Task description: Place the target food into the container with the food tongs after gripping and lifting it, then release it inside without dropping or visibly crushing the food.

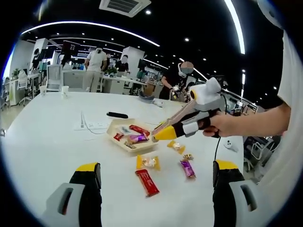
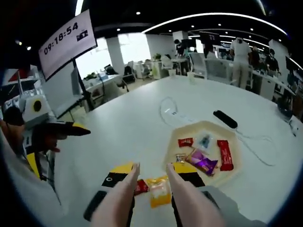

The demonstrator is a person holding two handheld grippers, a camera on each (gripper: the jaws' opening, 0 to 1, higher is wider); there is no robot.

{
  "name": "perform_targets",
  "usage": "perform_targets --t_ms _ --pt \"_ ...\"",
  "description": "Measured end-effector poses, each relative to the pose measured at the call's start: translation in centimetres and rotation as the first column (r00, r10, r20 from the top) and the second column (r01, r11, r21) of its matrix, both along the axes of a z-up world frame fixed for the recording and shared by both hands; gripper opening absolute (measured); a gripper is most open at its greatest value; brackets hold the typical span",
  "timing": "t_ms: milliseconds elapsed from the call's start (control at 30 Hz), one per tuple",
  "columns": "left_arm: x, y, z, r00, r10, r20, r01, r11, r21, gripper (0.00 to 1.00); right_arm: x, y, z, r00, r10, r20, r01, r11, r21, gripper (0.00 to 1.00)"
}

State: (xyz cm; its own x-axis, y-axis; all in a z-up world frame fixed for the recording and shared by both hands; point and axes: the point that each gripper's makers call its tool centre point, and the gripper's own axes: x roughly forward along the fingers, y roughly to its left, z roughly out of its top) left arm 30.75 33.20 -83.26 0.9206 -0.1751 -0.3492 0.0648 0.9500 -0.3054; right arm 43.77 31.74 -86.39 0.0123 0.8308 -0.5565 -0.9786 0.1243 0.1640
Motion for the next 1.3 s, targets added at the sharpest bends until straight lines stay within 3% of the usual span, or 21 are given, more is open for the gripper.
perform_targets --t_ms 200,367,1033,1300 --pt "-0.1 0.1 -0.2 1.0 0.003 -0.006 -0.003 1.0 0.005 0.99 0.4 -0.3 -0.4 1.0 -0.001 0.01 0.002 1.0 -0.011 0.29" --pt "0.1 0.0 -0.2 1.0 0.002 -0.002 -0.002 1.0 0.004 0.99 1.0 -0.7 -0.9 0.998 0.019 0.059 -0.017 0.999 -0.032 0.29" --pt "0.5 0.2 -0.6 1.0 -0.016 -0.01 0.016 1.0 0.022 0.99 -0.1 -1.9 -3.5 0.999 0.035 0.03 -0.033 0.996 -0.084 0.29" --pt "0.9 0.1 -0.2 1.0 -0.021 0.0 0.021 0.999 0.026 0.99 -0.1 -1.6 -3.5 0.998 0.048 0.05 -0.043 0.995 -0.09 0.29"
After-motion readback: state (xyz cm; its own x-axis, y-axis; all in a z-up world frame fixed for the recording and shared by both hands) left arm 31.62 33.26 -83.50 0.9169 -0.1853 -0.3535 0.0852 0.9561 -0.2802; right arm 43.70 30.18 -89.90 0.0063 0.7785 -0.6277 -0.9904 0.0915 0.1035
